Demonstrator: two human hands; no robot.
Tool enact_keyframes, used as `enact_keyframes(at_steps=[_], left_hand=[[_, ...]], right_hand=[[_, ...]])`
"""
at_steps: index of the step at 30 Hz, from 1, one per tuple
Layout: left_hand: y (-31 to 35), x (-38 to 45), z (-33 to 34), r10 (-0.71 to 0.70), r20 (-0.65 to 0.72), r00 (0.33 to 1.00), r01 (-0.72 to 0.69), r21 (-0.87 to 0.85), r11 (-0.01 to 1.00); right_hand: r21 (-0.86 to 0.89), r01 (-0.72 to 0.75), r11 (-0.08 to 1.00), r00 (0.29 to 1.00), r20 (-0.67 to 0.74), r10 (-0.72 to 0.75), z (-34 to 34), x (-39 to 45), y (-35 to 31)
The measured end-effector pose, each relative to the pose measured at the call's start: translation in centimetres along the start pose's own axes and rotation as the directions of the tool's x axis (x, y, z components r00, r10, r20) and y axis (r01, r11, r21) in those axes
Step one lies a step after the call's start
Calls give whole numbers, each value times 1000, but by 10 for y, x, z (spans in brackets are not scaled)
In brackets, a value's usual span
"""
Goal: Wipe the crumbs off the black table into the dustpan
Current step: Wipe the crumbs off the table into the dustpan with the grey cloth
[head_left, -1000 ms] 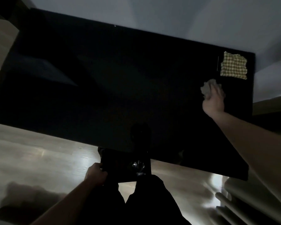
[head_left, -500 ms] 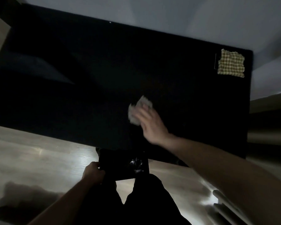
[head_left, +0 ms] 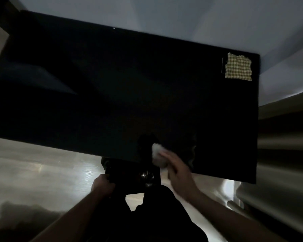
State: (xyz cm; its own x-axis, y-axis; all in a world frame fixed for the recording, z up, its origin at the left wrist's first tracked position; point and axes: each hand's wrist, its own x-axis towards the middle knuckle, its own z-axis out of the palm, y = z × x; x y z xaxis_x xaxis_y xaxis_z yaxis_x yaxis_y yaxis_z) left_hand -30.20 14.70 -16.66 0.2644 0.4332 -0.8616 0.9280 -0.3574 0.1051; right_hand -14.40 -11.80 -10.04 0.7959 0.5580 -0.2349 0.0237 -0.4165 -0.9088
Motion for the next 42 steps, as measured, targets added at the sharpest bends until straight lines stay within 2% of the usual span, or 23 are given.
enact_keyframes(at_steps=[3,7,11,13,15,17,21,24,26,29,32,35,40,42], left_hand=[[-2,0,0,8,5,1000,-8,13,1000],[-1,-1,-1,27,6,1000,-27,27,999],[-3,-1,0,40,3,999,-40,37,999],[-3,-3,1,48,-4,999,-48,43,998],[-4,-2,1,47,-9,999,-46,43,998],[-7,-1,2,43,-9,999,-42,42,998],[-8,-2,2,61,-2,998,-61,42,997],[-4,-6,2,52,-7,999,-52,39,998],[-3,-10,2,48,-5,999,-48,26,999],[-4,-10,3,39,2,999,-39,11,999],[-4,-17,4,17,-9,1000,-17,-5,1000],[-11,-26,4,-13,-26,1000,12,-26,1000],[-47,-29,-6,-23,-22,999,21,-68,997],[-62,-33,-16,-19,-29,999,16,-92,996]], right_hand=[[-98,-40,994,966,-258,13,-61,22,18],[-277,-227,933,843,-535,46,-148,49,67],[-446,-486,752,804,-564,185,-196,59,112],[-495,-526,692,796,-573,195,-187,57,121],[-559,-489,669,822,-553,139,-161,52,118],[-593,-412,692,860,-504,80,-128,43,106],[-509,-137,850,937,-344,-55,-41,14,75],[-425,66,903,987,-103,-120,22,-7,54],[-313,180,932,983,96,-157,54,-18,43],[-165,118,979,942,329,-58,85,-35,20],[-115,28,993,948,319,10,91,-44,7],[-93,-73,993,982,167,88,77,-35,-4],[-56,-98,994,991,85,103,53,-16,-33],[-61,-63,996,996,58,67,56,-11,-43]])
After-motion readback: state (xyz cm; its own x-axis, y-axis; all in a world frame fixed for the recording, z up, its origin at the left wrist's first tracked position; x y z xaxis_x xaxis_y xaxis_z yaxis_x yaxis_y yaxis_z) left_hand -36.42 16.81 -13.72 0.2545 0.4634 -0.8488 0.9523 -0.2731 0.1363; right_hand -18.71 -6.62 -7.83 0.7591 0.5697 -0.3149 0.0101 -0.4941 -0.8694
